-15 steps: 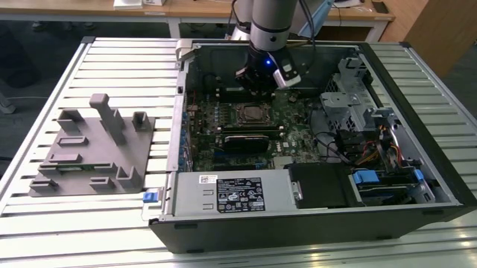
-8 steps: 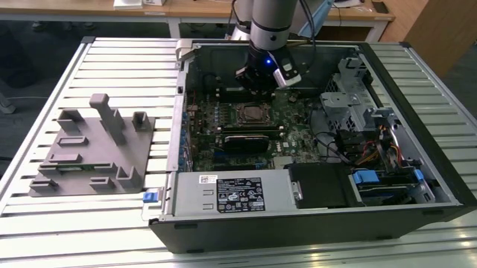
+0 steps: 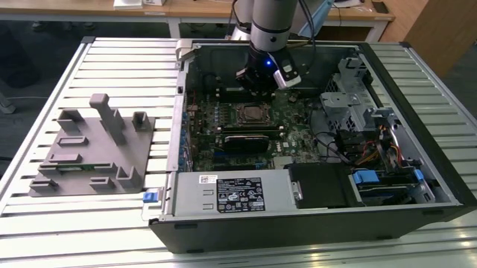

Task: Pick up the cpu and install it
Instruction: 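Install the first cpu locking lever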

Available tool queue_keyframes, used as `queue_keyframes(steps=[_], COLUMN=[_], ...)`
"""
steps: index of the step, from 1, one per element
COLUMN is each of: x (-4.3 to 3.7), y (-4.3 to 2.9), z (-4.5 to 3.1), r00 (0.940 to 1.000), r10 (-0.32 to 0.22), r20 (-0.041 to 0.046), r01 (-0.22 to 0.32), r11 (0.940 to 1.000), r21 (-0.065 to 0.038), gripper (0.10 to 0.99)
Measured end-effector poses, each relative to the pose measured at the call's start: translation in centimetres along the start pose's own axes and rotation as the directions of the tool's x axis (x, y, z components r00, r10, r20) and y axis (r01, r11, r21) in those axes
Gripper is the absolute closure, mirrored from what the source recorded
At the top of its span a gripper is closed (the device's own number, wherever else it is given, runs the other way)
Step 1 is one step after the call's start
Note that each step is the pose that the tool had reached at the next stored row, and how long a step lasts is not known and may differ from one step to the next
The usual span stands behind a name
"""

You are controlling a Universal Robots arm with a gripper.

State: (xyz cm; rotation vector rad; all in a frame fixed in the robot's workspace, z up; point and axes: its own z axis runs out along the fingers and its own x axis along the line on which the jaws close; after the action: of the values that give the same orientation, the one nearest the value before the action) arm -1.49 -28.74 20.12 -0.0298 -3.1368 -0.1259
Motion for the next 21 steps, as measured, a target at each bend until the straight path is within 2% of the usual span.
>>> queue_keyframes(steps=[9,13,21], x=[-0.01,0.0,-0.03], y=[0.02,0.01,-0.01], z=[-0.13,-0.11,0.12], r00=[1.0,1.0,1.0], r10=[0.0,0.0,0.0], r20=[0.0003,0.0004,0.0005], r01=[0.0,0.0,0.0], r11=[1.0,0.9999,0.9995], r21=[0.001,0.016,0.032], gripper=[0.98,0.98,0.98])
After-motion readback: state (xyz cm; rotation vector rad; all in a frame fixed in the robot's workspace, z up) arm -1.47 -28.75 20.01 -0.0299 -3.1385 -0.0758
